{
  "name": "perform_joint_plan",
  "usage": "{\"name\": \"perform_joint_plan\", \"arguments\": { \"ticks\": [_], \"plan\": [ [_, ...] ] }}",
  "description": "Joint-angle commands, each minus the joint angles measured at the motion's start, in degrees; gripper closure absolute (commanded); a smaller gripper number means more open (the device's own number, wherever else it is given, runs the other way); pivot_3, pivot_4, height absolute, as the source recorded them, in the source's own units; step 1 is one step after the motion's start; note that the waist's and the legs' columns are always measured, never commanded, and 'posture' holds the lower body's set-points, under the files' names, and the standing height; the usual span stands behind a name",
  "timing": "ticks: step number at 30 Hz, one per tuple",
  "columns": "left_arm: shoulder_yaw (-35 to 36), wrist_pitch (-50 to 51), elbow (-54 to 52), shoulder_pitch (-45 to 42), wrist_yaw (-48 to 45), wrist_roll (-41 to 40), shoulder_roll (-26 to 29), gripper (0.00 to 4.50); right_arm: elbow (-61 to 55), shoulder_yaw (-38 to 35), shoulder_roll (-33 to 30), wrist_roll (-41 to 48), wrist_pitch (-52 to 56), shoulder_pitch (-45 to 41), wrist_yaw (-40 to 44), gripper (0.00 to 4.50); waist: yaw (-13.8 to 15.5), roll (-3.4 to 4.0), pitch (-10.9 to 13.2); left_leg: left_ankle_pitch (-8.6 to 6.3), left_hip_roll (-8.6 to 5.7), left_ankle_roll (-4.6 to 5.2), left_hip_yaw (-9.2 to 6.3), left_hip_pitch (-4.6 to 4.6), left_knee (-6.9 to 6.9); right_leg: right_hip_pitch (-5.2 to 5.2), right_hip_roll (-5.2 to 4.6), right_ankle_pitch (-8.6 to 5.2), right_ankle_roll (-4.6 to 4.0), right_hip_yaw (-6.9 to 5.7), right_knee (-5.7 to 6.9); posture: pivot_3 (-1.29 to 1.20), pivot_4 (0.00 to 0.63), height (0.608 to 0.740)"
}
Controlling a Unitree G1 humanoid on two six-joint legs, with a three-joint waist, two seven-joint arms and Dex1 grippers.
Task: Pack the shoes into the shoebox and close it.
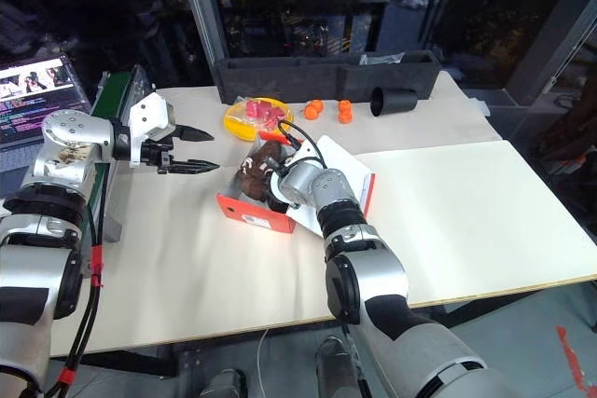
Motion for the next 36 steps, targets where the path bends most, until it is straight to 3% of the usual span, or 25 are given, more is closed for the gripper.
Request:
{"name": "perform_joint_plan", "arguments": {
  "ticks": [1, 3, 10, 18, 21, 25, 30, 33, 36],
  "plan": [
    [1.4, -0.5, -1.1, -1.3, 0.4, 0.4, 0.9, 1.3, 8.0, 1.8, 18.1, -4.6, 1.1, -0.1, 3.0, 3.54, -0.2, -0.11, -0.5, 0.0, 0.01, 0.0, 0.0, 0.01, 0.0, 0.02, 0.01, -0.01, -0.02, 0.0, 0.01, 0.0, 0.15, 0.727],
    [1.5, -0.7, -1.1, -1.3, 0.5, 0.4, 0.8, 1.3, 8.5, 2.0, 17.7, -5.7, 2.0, -0.6, 4.0, 3.54, -0.3, -0.16, -0.8, 0.0, 0.01, 0.0, 0.0, 0.02, 0.0, 0.02, 0.01, -0.03, -0.03, 0.0, 0.02, 0.0, 0.15, 0.727],
    [1.9, -1.0, -1.7, -0.1, 1.1, 0.1, 0.7, 1.25, 6.4, 2.6, 12.8, -9.1, 1.0, -3.1, 7.1, 1.11, -0.3, -0.12, -0.9, -0.02, 0.01, 0.03, -0.02, 0.01, 0.0, -0.07, 0.01, -0.09, 0.07, 0.0, 0.08, 0.0, 0.15, 0.727],
    [2.6, -1.1, -0.7, -0.3, 2.5, 0.0, -0.1, 1.25, -6.8, 3.3, 6.5, -9.4, 2.0, -7.2, 10.6, 1.11, 0.6, 0.07, -0.6, -0.02, 0.01, 0.03, -0.05, -0.46, 0.0, -0.37, 0.01, -0.18, 0.32, 0.0, 0.06, 0.0, 0.15, 0.727],
    [4.2, 0.7, -1.8, 1.2, 4.5, -1.4, -1.3, 1.25, -22.3, 4.3, 2.2, -7.5, 6.1, -5.0, 12.7, 1.11, 0.6, 0.35, -0.4, -0.01, 0.0, 0.04, -0.06, -1.19, 0.03, -1.13, 0.01, -0.16, 0.34, 0.01, 0.22, 0.0, 0.15, 0.727],
    [6.2, 4.2, -5.3, 4.0, 5.7, -3.2, -2.4, 1.25, -42.2, 3.2, -0.4, -3.0, 15.2, 1.4, 8.5, 1.11, 0.6, 0.58, -0.2, -0.01, 0.0, 0.04, -0.12, -1.89, -0.08, -2.03, 0.04, -0.21, 0.29, -0.02, 0.5, 0.0, 0.15, 0.727],
    [6.7, 7.2, -9.2, 8.1, 6.3, -3.8, -2.4, 1.25, -66.7, 4.2, -3.6, 2.7, 26.1, 13.4, 4.9, 1.11, 1.3, 0.57, -0.2, 0.0, 0.01, 0.06, -0.17, -1.9, -0.51, -2.1, -0.03, 0.0, -0.18, -0.14, 0.41, 0.0, 0.15, 0.727],
    [7.4, 7.4, -8.8, 9.5, 7.4, -3.2, -1.6, 1.25, -78.2, 4.4, -7.2, 4.3, 29.3, 24.3, 5.0, 1.85, 1.7, 0.58, -0.2, 0.0, 0.0, 0.05, -0.17, -1.93, -0.53, -2.14, -0.04, -0.02, -0.2, -0.15, 0.36, 0.0, 0.15, 0.727],
    [7.4, 6.9, -7.6, 10.6, 7.7, -2.4, -0.6, 1.25, -89.0, 4.5, -12.3, 7.7, 33.2, 35.7, 6.5, 2.91, 2.4, 0.58, -0.2, 0.03, 0.0, 0.09, -0.17, -1.88, -0.54, -2.12, -0.04, -0.27, 0.16, -0.16, 0.4, 0.0, 0.15, 0.727]
  ]
}}
